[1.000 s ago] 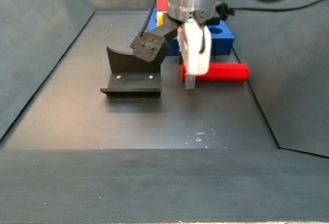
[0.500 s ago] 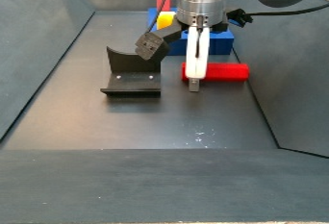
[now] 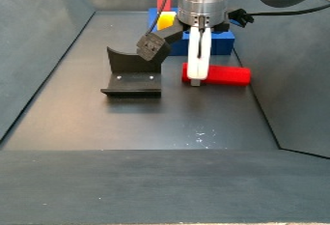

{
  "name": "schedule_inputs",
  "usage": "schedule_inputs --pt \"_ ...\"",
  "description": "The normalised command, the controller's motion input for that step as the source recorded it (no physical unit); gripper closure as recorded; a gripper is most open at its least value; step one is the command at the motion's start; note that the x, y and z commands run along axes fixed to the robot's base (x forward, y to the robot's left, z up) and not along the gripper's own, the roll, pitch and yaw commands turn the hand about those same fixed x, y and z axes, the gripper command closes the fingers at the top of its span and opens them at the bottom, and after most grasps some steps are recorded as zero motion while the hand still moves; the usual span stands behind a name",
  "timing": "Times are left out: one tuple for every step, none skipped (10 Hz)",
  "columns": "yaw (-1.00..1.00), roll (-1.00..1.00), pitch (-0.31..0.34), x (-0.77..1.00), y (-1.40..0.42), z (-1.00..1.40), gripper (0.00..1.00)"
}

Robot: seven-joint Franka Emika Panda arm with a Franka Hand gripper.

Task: Pick up the hexagon object. Move up. Place the hexagon object on the fixture. Regrasp the hexagon object. Move to above the board. Insert the hexagon object.
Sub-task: Pick up the hexagon object, then move up.

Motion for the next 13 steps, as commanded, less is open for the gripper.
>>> schedule_inputs --pt "0.0 0.0 0.0 0.0 0.0 0.0 1.0" --pt "0.0 0.0 0.0 0.0 0.0 0.0 1.0" --pt "0.0 0.0 0.0 0.0 0.0 0.0 1.0" --pt "0.0 0.0 0.0 0.0 0.0 0.0 1.0" --pt "0.0 0.0 0.0 0.0 0.0 0.0 1.0" --pt "0.0 0.0 0.0 0.0 0.0 0.0 1.0" --pt "0.0 0.0 0.0 0.0 0.0 0.0 1.0" --pt "0.0 0.0 0.0 0.0 0.0 0.0 1.0" --pt "0.0 0.0 0.0 0.0 0.0 0.83 1.0" --pt "0.02 0.01 0.008 0.0 0.04 0.81 1.0" --pt "0.02 0.0 0.029 0.0 0.04 0.72 1.0" --pt "0.01 0.0 0.038 0.0 0.02 0.62 1.0" --pt "0.01 -0.01 0.044 -0.01 0.01 0.5 1.0"
